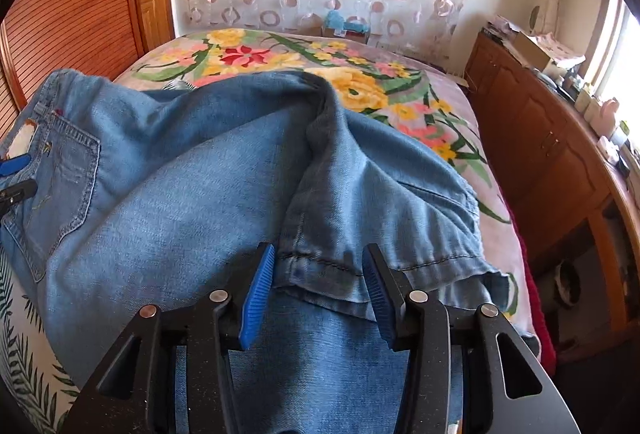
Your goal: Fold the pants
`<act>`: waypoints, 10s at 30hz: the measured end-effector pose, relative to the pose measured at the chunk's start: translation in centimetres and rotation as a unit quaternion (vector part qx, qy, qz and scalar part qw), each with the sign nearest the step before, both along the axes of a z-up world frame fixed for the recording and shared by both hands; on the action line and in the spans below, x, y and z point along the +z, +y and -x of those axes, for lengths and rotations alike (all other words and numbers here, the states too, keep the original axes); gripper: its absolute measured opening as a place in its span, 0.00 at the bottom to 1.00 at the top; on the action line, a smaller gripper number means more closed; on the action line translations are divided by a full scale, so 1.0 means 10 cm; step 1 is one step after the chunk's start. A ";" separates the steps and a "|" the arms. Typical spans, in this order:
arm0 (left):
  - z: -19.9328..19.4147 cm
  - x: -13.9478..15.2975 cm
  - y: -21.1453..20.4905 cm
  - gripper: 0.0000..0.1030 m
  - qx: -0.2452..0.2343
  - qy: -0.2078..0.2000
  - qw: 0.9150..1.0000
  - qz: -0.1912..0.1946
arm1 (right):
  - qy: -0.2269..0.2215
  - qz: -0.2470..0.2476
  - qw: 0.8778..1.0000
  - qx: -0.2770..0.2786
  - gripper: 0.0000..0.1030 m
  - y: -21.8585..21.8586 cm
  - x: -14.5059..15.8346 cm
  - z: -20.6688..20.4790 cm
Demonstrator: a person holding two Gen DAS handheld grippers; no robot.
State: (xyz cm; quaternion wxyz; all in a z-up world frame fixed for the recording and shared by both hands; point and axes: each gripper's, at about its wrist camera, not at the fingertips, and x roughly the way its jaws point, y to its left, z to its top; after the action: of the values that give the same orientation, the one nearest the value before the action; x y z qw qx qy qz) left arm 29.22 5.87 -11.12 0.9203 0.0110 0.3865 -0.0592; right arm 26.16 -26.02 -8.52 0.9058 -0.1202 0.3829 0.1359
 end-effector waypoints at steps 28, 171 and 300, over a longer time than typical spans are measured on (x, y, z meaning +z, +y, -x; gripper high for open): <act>0.00 0.00 0.00 0.79 0.000 0.000 1.000 0.000 | -0.062 0.116 0.986 -0.100 0.08 -0.53 0.32 -1.00; 2.65 1.01 0.81 0.03 0.065 -0.180 0.981 0.042 | -0.109 -0.029 0.991 0.072 0.08 -0.64 0.36 2.48; 2.66 0.54 0.10 0.83 0.006 -0.110 0.993 0.045 | -0.186 -0.150 0.960 0.144 0.07 -0.82 1.05 2.72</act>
State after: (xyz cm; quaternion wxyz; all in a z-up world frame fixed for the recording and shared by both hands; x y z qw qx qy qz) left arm 2.59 6.82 -5.73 0.9570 -0.0263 0.2804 -0.0689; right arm -1.02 -34.22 2.00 0.9394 -0.0600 0.1614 0.2964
